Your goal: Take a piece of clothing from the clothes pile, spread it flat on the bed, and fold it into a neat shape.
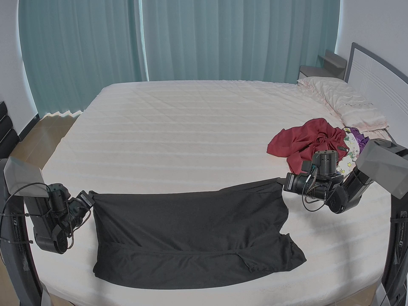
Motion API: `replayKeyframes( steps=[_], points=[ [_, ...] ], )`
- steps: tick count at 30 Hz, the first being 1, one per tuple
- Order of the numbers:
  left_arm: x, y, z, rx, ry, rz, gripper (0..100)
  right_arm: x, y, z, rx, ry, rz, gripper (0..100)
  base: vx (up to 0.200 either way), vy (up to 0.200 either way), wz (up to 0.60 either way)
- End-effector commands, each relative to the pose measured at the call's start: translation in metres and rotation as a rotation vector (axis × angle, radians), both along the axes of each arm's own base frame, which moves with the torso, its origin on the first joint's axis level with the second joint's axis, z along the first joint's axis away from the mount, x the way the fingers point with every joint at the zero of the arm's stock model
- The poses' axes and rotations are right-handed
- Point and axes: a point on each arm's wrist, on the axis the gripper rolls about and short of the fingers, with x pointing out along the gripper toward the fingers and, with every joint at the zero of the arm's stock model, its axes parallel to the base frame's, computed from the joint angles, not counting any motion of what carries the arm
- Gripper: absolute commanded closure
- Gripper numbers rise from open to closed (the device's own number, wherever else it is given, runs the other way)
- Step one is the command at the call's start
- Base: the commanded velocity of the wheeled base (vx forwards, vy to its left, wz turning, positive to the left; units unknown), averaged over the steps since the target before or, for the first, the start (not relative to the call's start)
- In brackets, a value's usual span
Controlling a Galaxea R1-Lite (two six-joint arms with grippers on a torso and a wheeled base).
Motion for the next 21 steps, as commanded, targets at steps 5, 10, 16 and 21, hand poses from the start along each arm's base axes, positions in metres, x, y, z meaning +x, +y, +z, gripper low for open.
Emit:
replayKeyframes(
  steps=[5, 10, 16, 21],
  points=[
    [0.003, 0.0, 0.005, 0.043, -0.028, -0.017, 100, 0.001, -0.002, 0.0, 0.002, -0.001, -0.004, 100, 0.0, 0.0, 0.0],
    [0.002, 0.001, 0.003, 0.053, -0.02, -0.013, 100, -0.004, -0.002, 0.002, 0.002, 0.005, -0.006, 100, 0.0, 0.0, 0.0],
    [-0.017, 0.0, -0.001, 0.139, 0.056, -0.048, 100, -0.018, -0.005, 0.005, -0.006, 0.029, 0.0, 100, 0.0, 0.0, 0.0],
    [-0.026, -0.001, -0.003, 0.169, 0.091, -0.064, 100, -0.035, -0.007, 0.009, -0.008, 0.054, 0.012, 100, 0.0, 0.0, 0.0]
  ],
)
